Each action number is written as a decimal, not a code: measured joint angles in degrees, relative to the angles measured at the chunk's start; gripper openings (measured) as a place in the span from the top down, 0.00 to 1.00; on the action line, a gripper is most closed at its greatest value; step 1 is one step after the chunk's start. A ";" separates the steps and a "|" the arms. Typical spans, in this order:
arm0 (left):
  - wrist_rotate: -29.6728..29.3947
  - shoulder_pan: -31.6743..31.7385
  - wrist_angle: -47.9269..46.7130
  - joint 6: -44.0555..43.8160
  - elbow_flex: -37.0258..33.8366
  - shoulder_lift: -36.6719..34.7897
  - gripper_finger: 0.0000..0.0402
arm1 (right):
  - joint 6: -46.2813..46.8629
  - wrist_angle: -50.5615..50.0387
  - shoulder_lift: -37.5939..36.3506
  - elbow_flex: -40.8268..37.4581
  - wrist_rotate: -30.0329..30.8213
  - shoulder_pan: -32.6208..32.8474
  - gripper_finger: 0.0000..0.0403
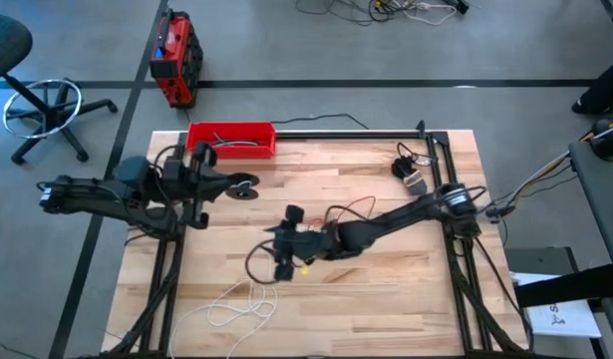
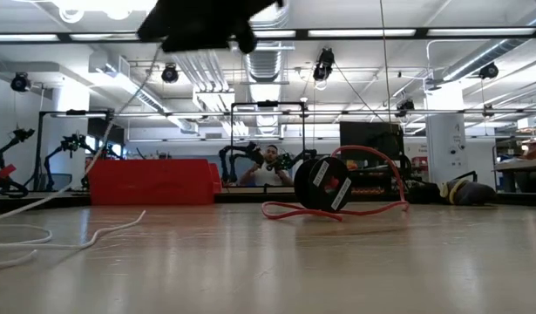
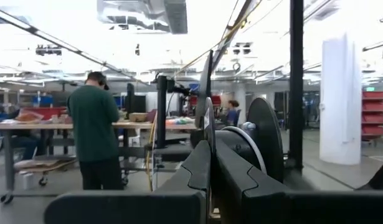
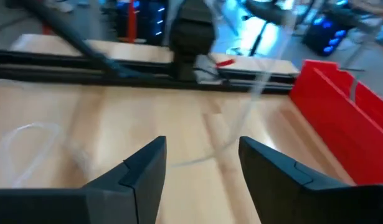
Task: Coil cords
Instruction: Coil the white wire onto the black spool
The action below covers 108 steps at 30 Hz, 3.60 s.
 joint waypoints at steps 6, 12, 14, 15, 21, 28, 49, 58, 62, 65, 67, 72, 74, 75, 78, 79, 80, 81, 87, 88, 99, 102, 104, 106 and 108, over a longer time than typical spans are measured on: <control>4.36 -0.02 -0.13 -0.04 0.00 -1.50 1.00 | 3.16 3.35 5.15 1.94 -0.60 -1.17 0.55; 5.32 -0.02 -0.22 -0.20 0.00 -2.30 1.00 | 3.63 3.72 9.08 2.29 -12.51 -1.41 0.58; 5.34 -0.02 -0.23 -0.71 0.00 -2.59 1.00 | 3.85 2.53 9.86 2.29 -14.61 -1.53 0.59; 5.37 -0.02 -0.21 -0.99 0.00 -2.66 1.00 | 4.22 1.69 10.12 2.29 -14.76 -1.55 0.59; 5.37 -0.02 -0.20 -1.09 -0.02 -2.53 1.00 | 10.36 -7.52 10.18 2.14 -14.29 -2.72 0.62; 5.24 -0.02 0.75 -1.09 -0.04 -2.03 1.00 | 11.79 -6.63 15.10 1.92 -14.89 -3.66 0.62; 5.00 -0.02 0.33 0.19 -0.04 -2.57 1.00 | 14.36 2.15 20.11 2.16 -24.86 -6.65 0.79; 4.95 -0.02 0.24 0.24 -0.04 -2.61 1.00 | 11.10 -2.70 18.63 2.07 -17.03 -6.35 0.98; 4.93 -0.02 -0.31 0.24 -0.04 -2.61 1.00 | 6.17 -11.26 15.32 1.77 -9.08 -6.43 1.00; 4.93 -0.02 -0.69 0.24 -0.04 -2.84 1.00 | 4.44 -13.39 12.46 1.60 -7.88 -6.78 0.98; 4.93 -0.02 -0.61 0.24 -0.04 -2.88 1.00 | 5.33 -13.19 10.75 1.65 -8.44 -6.69 0.96; 4.92 -0.02 -0.58 0.24 -0.04 -3.12 1.00 | 10.41 -13.12 10.43 1.75 -12.34 -5.84 0.87; 4.93 -0.02 -0.65 0.22 -0.04 -3.18 1.00 | 12.47 -12.17 11.51 1.74 -12.03 -5.53 0.81; 4.93 -0.02 -0.71 0.22 -0.04 -3.20 1.00 | 13.59 -12.29 11.80 1.77 -11.56 -5.36 0.78; 4.93 -0.02 -1.08 0.02 -0.04 -3.25 1.00 | 16.04 -10.76 13.76 1.81 -11.07 -4.76 0.68; 4.93 -0.02 -1.30 0.00 -0.04 -3.27 1.00 | 16.32 -10.56 14.66 1.81 -11.12 -4.49 0.66; 4.93 -0.02 -1.33 -0.16 -0.04 -3.26 1.00 | 16.38 -10.24 15.64 1.81 -11.11 -4.26 0.63; 4.93 -0.02 -1.44 -0.38 -0.04 -3.24 1.00 | 16.53 -9.31 16.33 1.84 -10.26 -3.95 0.61; 4.93 -0.02 -1.69 -1.05 -0.07 -2.81 1.00 | 17.82 -2.11 19.50 2.05 -11.49 -2.71 0.57; 4.93 -0.02 -1.69 -1.05 -0.11 -2.81 1.00 | 17.70 -1.51 19.77 2.09 -11.03 -2.47 0.57; 4.95 -0.02 -0.53 1.22 -0.11 -2.87 1.00 | 11.45 -2.60 19.88 2.16 -16.51 -3.26 0.86; 4.95 -0.02 -0.54 1.45 -0.11 -2.87 1.00 | 10.02 -3.17 19.59 2.10 -16.36 -4.07 0.97; 4.95 -0.02 -0.50 1.47 -0.11 -2.87 1.00 | 9.54 -4.43 18.90 2.01 -15.38 -4.85 0.98; 4.95 -0.02 -0.62 1.45 -0.11 -2.88 1.00 | 9.42 -6.95 17.71 1.95 -13.98 -5.72 0.98; 4.95 -0.02 -0.92 1.45 -0.11 -2.99 1.00 | 8.30 -10.88 15.74 1.77 -12.51 -6.61 0.99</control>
